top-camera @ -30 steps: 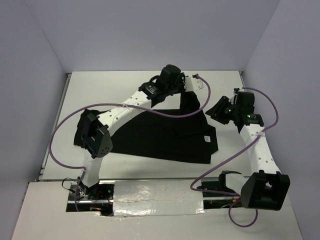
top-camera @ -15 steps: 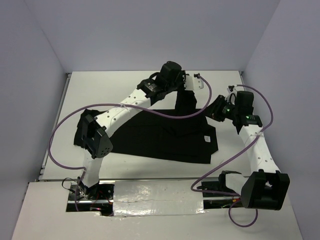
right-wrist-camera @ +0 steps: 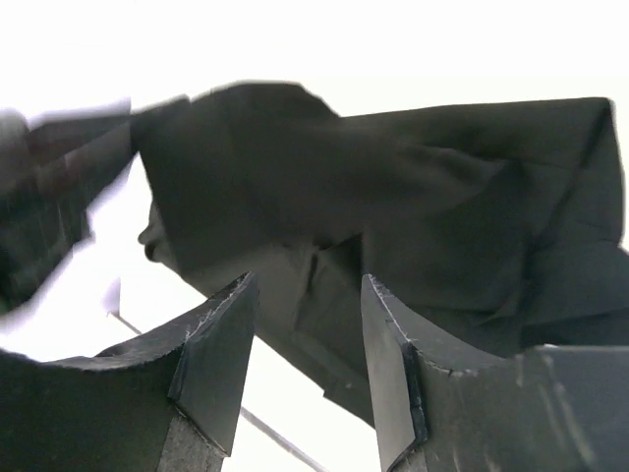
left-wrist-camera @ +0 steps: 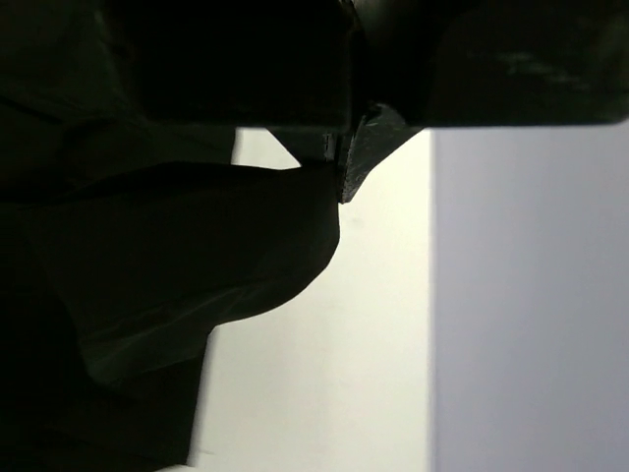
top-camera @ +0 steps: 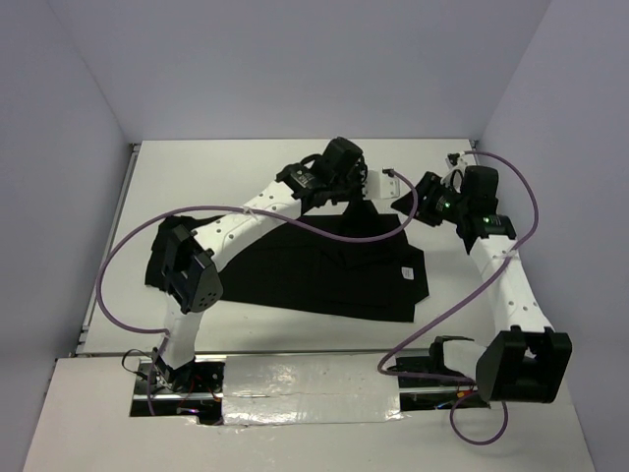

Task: Fold and stack the long sleeve shirts
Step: Fold the shirt

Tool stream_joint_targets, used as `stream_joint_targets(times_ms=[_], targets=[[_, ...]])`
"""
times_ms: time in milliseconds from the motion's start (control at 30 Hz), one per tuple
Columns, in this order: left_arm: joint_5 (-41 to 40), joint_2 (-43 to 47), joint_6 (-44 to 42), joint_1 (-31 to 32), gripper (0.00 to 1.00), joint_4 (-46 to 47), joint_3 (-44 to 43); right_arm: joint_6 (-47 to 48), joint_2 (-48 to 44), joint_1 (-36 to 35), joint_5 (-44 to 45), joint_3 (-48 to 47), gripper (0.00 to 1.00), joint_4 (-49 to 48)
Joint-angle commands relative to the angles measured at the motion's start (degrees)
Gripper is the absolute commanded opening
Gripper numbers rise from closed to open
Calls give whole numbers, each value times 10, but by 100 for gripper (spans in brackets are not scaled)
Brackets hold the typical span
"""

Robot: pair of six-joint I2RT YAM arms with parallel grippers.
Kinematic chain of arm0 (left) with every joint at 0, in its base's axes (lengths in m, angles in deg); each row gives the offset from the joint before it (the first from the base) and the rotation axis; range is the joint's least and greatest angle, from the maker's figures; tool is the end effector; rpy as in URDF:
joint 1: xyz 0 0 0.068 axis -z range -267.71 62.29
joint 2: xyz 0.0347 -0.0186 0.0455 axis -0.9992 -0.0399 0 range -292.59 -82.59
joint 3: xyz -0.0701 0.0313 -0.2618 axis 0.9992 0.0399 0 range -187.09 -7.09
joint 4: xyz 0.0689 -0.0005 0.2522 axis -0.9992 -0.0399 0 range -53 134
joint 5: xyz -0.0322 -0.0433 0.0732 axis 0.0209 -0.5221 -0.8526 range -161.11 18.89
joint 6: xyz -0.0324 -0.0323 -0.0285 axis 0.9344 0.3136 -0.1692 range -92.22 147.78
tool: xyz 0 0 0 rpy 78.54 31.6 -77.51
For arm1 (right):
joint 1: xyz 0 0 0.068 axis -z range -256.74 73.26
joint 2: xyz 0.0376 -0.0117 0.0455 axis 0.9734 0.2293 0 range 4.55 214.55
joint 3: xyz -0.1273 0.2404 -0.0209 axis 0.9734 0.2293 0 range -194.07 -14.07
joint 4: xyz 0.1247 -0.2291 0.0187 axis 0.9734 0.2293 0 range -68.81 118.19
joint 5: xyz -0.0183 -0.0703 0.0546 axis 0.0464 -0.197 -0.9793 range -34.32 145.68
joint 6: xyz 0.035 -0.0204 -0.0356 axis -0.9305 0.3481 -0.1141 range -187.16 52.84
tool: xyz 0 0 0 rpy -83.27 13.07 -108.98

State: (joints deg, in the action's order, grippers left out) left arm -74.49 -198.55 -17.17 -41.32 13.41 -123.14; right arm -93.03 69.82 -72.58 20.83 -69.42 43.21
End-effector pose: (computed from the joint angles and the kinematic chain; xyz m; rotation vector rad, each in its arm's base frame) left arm 0.3291 -0.3423 0.3556 1.4789 1.4942 0.0469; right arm 0.2497 0.0022 0.3157 0.1914 2.1281 0.8688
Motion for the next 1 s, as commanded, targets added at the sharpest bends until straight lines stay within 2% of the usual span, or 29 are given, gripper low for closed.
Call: stream_joint_targets(times_ms=[0,167,267,433,500,633,767,967], targets=[[59,4,57,12,0,-74,19,2,41,7,68,-33,53,67],[163,7,115,27,0,-219,40,7,20,11,95,-18,54,70],[210,10,151,30,0,-238,53,7,12,11,99,-14,54,66],[218,7,201,34,0,-234,77,5,13,11,49,7,54,57],[215,10,217,33,0,-229,83,-14,14,5,18,43,56,48],[190,25,266,24,0,-196,99,-92,-7,-11,8,131,57,21],[180,28,275,19,0,-190,118,-211,-45,-57,-17,239,59,-82],[188,36,287,19,0,-171,166,-339,-46,-131,23,296,62,-152]])
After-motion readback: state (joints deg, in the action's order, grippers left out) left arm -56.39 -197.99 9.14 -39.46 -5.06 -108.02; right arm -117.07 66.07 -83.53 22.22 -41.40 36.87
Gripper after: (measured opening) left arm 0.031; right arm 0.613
